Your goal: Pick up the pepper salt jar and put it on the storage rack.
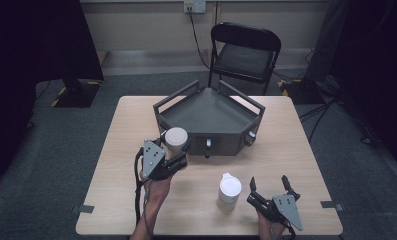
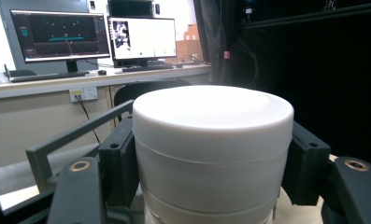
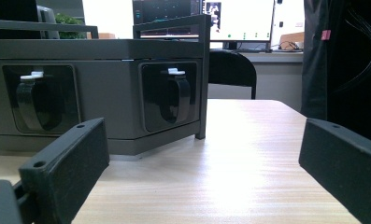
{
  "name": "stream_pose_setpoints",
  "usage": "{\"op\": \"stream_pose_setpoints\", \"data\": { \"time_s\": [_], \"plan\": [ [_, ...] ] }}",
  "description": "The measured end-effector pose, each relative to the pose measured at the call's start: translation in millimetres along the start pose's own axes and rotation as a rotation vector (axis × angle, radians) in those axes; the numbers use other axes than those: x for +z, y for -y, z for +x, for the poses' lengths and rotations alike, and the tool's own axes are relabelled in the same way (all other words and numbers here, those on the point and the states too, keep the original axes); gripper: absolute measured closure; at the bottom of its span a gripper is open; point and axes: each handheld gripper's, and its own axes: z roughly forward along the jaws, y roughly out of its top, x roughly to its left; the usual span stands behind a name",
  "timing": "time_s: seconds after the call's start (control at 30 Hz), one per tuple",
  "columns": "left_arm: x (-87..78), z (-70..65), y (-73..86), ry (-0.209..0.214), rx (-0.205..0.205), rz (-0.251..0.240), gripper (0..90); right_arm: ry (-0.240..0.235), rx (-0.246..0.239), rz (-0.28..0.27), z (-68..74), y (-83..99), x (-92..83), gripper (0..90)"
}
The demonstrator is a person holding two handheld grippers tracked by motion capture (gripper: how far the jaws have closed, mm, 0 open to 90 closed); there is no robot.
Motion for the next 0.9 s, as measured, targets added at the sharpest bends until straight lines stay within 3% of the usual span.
{"op": "stream_pose_setpoints", "data": {
  "time_s": [0.5,0.67,0.9],
  "plan": [
    [31.7,9.9,-33.8,0.002,0.017,-0.018,34.2,-0.001,-0.001,0.000,-0.1,0.0,0.0,0.4],
    [41.5,13.1,-40.6,0.000,0.000,-0.017,34.2,-0.001,0.000,0.000,-0.2,0.0,0.0,0.4],
    [64.0,13.2,-47.6,-0.037,0.012,0.004,34.2,-0.003,0.000,0.000,-0.5,0.0,0.0,0.4]
  ]
}}
